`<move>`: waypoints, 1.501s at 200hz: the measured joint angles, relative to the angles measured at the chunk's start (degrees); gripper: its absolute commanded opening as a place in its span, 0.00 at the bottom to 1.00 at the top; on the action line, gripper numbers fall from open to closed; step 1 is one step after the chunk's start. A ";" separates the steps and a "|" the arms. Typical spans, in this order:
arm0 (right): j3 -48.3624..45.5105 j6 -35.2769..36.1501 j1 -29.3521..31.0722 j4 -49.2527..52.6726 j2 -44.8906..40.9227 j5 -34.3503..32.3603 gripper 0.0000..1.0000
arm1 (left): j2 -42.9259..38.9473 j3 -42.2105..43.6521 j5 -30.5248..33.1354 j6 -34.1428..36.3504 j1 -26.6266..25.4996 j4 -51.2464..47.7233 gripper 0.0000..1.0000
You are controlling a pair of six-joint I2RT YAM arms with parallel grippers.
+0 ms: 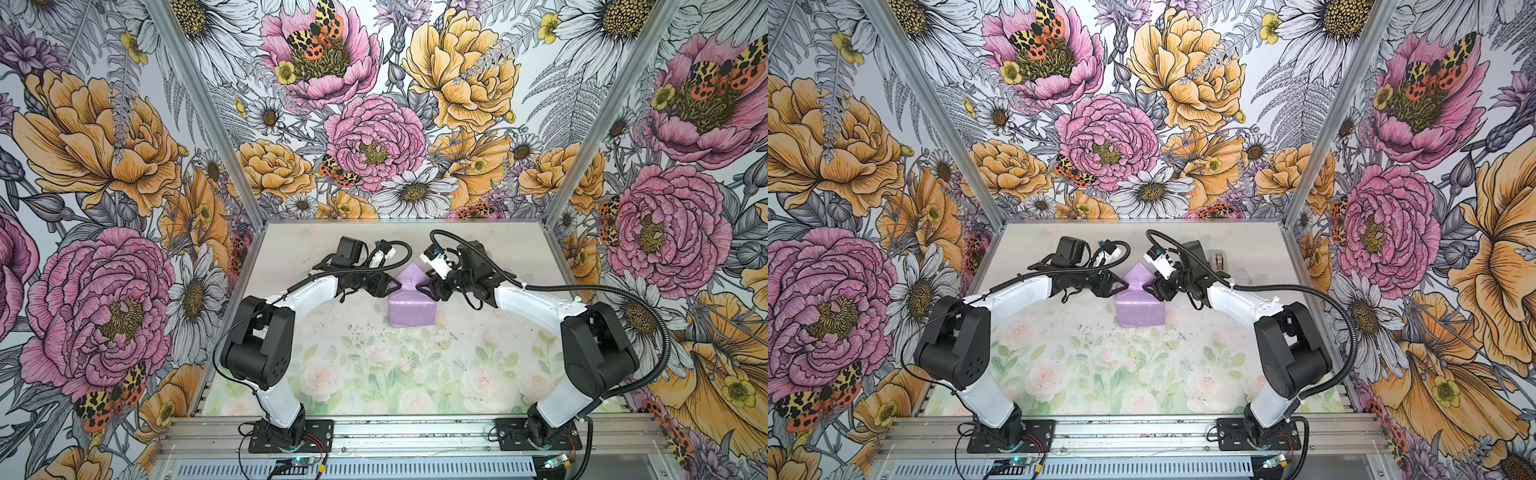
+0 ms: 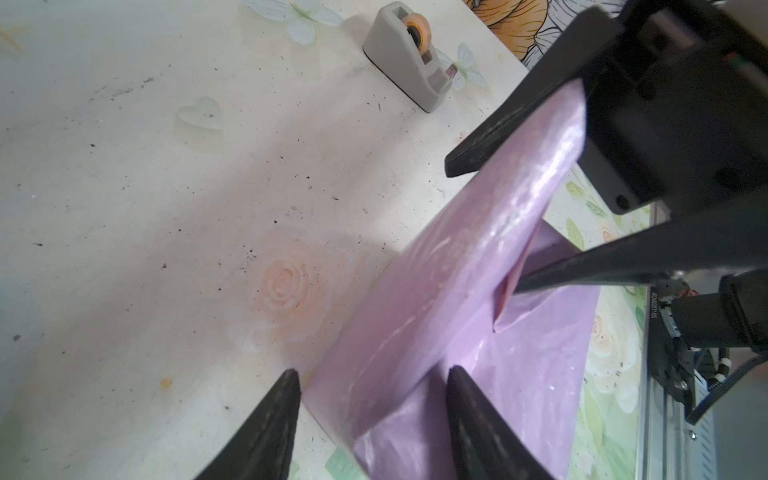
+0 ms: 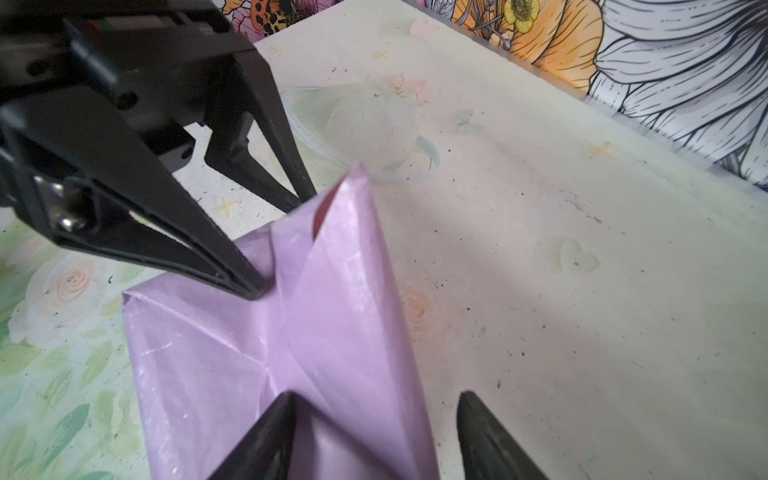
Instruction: Wrap the gift box in paper
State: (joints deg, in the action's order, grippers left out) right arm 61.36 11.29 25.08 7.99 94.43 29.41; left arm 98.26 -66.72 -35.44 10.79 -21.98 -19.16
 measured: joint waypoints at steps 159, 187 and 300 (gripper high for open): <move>4.07 3.52 0.00 1.36 4.42 8.74 0.43 | 0.55 -1.64 1.55 1.86 -0.85 -1.66 0.60; 3.78 4.74 -0.02 0.44 4.46 9.53 0.41 | 0.55 -1.64 0.33 1.79 -1.07 -1.62 0.63; 2.43 8.09 -0.04 -2.25 4.50 10.86 0.39 | 4.37 -4.81 -10.80 -3.82 -1.53 9.22 0.64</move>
State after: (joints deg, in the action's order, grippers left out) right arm 63.79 19.38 25.04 5.74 98.94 40.27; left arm 102.63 -71.53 -46.24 6.96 -23.51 -9.93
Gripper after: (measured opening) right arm 0.389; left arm 0.644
